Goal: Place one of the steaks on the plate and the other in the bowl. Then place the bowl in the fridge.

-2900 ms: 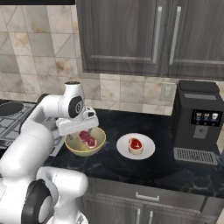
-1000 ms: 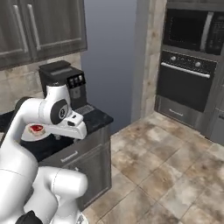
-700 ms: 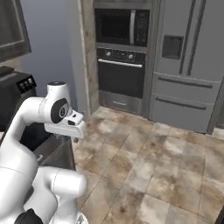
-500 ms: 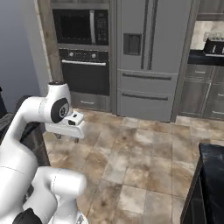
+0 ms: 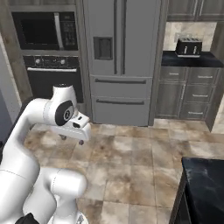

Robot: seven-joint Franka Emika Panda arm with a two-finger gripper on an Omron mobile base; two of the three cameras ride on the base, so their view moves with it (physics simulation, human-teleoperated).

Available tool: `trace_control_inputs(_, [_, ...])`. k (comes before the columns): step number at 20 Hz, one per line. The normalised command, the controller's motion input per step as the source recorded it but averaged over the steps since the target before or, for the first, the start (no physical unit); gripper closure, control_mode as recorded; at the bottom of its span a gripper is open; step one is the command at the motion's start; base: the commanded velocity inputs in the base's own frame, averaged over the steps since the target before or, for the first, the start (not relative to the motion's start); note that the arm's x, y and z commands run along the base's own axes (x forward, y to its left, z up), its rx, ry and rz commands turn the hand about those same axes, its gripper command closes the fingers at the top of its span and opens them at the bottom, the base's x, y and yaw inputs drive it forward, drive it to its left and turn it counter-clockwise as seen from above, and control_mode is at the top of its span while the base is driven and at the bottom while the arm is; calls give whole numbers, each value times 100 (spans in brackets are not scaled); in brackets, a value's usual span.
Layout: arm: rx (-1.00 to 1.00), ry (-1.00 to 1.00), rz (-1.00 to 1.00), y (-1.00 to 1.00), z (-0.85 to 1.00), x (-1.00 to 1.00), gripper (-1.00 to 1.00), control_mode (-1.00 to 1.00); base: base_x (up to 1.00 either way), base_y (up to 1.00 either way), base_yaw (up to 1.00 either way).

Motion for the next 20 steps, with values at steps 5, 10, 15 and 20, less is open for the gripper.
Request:
trace_control_inputs(5, [0, 0, 0, 0, 0, 0, -100, 100, 100, -11, 13])
trace_control_inputs(10, [0, 0, 0, 0, 0, 0, -100, 100, 100, -36, 13])
trace_control_inputs(15, [0, 0, 0, 0, 0, 0, -100, 100, 100, -22, 11])
trace_control_inputs(20, [0, 0, 0, 0, 0, 0, -100, 100, 100, -41, 5])
